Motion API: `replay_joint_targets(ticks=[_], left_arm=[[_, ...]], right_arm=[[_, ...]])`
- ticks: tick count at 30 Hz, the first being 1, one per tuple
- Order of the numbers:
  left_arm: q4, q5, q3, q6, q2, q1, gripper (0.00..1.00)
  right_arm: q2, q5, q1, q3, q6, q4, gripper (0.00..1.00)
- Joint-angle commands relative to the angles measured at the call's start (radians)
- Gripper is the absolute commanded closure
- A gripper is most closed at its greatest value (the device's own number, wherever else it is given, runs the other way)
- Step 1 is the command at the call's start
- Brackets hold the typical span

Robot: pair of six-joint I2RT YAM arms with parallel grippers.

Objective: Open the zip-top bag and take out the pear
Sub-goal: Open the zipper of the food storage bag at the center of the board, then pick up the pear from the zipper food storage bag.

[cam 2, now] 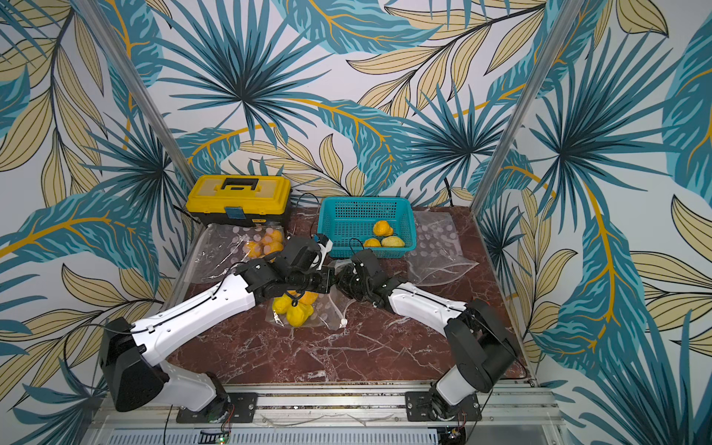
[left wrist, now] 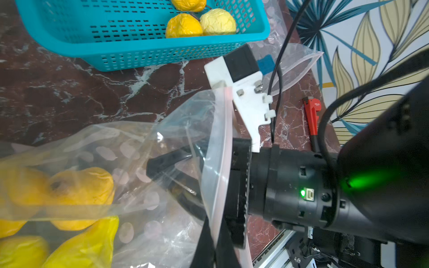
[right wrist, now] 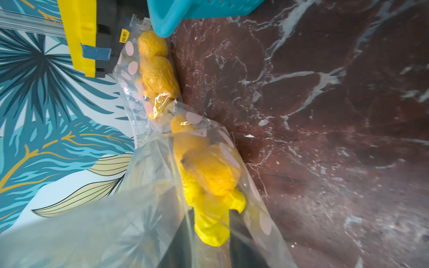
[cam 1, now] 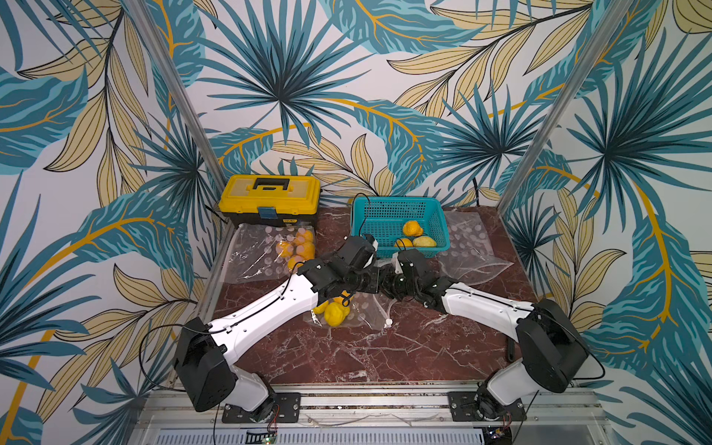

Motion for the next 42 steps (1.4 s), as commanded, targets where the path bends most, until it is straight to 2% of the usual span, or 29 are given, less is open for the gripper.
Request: replay_joint_targets(ticks=[1,9,12,14,16,18,22,26,30,34,42], left_arm=[[0.037,0.028,0.051,-0.004,0.012,-0.029,1.00],[0.059,0.056,0.090,0.016,0.055,-0.047,0.99],[0.058,-0.040,0.066,0.026,0.015,-0.045,0.71],[0.058,-0.127,0.035,0.031,-0.029,-0.040,0.59],[0.058,-0.221,0.000,0.048,-0.078,-0.027,0.52],[0.045,-0.245,-0.033,0.059,-0.123,0.011,0.50],[-0.005,-0.239,-0.107,0.054,-0.190,0.126,0.52],[-0.028,-0.148,-0.170,0.053,-0.178,0.231,0.65],[-0.027,-0.144,-0.201,0.046,-0.132,0.272,0.76],[-0.027,-0.077,-0.210,0.045,-0.060,0.315,0.83],[-0.029,-0.052,-0.236,0.036,0.044,0.378,0.89]], right_arm=[[0.050,-0.040,0.007,-0.035,0.029,0.146,0.70],[0.102,-0.072,0.007,-0.054,-0.024,0.141,0.60],[0.098,-0.069,0.005,-0.065,-0.029,0.148,0.58],[0.091,-0.056,0.004,-0.065,-0.037,0.135,0.57],[0.086,-0.052,0.002,-0.066,-0.043,0.129,0.56],[0.086,-0.057,-0.003,-0.064,-0.049,0.125,0.56],[0.085,-0.067,-0.007,-0.059,-0.061,0.110,0.56],[0.081,-0.068,-0.010,-0.053,-0.068,0.094,0.56],[0.080,-0.068,-0.012,-0.050,-0.070,0.080,0.56],[0.076,-0.067,-0.012,-0.050,-0.070,0.072,0.56],[0.062,-0.063,-0.013,-0.049,-0.085,0.044,0.56]])
